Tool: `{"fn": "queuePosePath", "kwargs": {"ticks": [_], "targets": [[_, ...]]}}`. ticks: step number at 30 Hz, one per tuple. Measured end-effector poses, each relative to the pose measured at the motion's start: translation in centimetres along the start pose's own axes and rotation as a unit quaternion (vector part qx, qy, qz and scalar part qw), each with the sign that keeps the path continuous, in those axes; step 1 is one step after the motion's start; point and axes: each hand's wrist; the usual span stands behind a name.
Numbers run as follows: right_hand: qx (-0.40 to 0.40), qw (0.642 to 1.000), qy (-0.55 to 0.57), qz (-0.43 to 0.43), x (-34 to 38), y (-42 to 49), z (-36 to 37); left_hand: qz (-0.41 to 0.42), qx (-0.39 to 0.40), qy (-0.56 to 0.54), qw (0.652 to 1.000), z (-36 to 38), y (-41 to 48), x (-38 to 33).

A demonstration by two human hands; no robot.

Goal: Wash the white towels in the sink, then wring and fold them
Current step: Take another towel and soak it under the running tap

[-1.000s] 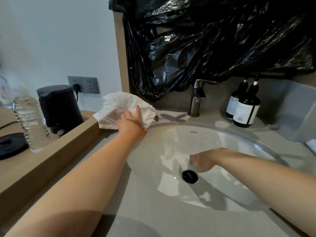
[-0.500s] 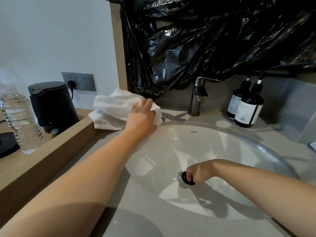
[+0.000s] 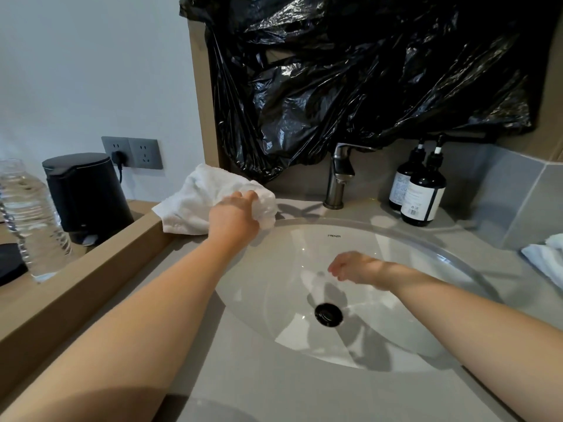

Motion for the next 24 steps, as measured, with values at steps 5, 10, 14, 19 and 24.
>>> {"fn": "queuePosePath", "kwargs": {"ticks": [5,10,14,19,24], "targets": [[-0.266,0.913,0.311,0.003,1.5,-0.1,-3.3,-0.185,0.164,-0.562,0.789,-1.5,-1.2,-1.4],[-0.342,0.815,0.466,-0.046,4.3,-1.6,-8.1,-0.237,0.23,-0.629,0.704,-0.9,-1.8,-2.8],[-0.114,0.985,0.132,0.012,3.3,-1.8,-5.5,-0.264,0.266,-0.627,0.683,-0.7,-2.1,-3.6],[0.135,0.973,-0.187,0.0,0.5,-0.7,2.2,-0.16,0.367,-0.403,0.823,0.3,-3.2,-3.2],[0.22,0.942,-0.25,0.05,-1.7,0.7,5.0,-0.162,0.403,-0.429,0.792,0.6,-2.7,-2.7]]}}
Point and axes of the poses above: each hand's wrist, its own y-axis towards the middle knuckle, its own z-axis out of the palm, x = y × z, and after that the axes turned 12 degrees about -z, right-handed
